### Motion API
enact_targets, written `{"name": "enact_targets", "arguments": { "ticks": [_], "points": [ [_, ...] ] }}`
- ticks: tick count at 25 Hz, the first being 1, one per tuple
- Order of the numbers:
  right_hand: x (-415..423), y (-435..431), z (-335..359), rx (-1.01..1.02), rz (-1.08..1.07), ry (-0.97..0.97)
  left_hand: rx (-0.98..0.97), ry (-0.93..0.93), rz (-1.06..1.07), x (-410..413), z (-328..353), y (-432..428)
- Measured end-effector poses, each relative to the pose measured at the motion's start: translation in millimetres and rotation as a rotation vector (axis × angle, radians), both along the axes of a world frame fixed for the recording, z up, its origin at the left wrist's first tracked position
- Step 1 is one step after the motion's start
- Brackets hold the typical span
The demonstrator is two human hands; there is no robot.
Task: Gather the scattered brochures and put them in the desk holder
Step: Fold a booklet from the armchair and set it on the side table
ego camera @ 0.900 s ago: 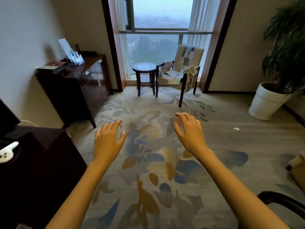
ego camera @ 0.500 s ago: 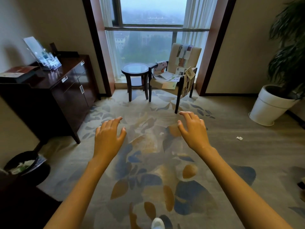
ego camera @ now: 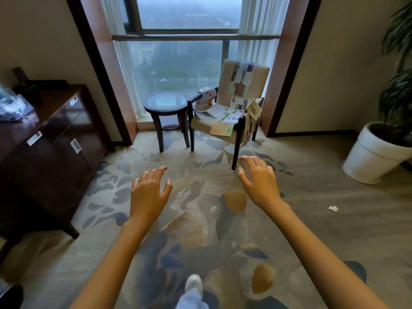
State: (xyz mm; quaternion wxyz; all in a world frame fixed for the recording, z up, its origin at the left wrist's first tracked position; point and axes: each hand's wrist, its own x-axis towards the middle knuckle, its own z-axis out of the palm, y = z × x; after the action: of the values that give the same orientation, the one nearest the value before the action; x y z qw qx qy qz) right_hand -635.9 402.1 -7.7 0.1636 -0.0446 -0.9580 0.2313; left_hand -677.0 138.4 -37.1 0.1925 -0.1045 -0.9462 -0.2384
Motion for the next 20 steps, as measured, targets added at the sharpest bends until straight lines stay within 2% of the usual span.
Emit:
{"name": "enact_targets", "arguments": {
  "ticks": [9, 15, 20],
  "points": [
    [-272.6, 70.6, -16.3, -0.027, -0.154, -0.032, -0.029, -0.016, -0.137, -307.1, -4.1, 77.2],
    [-419.7, 130.8, -30.9, -0.036, -0.211, -0.087, -0.040, -0.051, -0.215, -461.3, -13.5, 138.4],
    [-555.4, 189.9, -41.0, -0.033, -0.225, -0.100, -0.049, -0.069, -0.196, -591.2, -23.7, 195.6]
  ]
}}
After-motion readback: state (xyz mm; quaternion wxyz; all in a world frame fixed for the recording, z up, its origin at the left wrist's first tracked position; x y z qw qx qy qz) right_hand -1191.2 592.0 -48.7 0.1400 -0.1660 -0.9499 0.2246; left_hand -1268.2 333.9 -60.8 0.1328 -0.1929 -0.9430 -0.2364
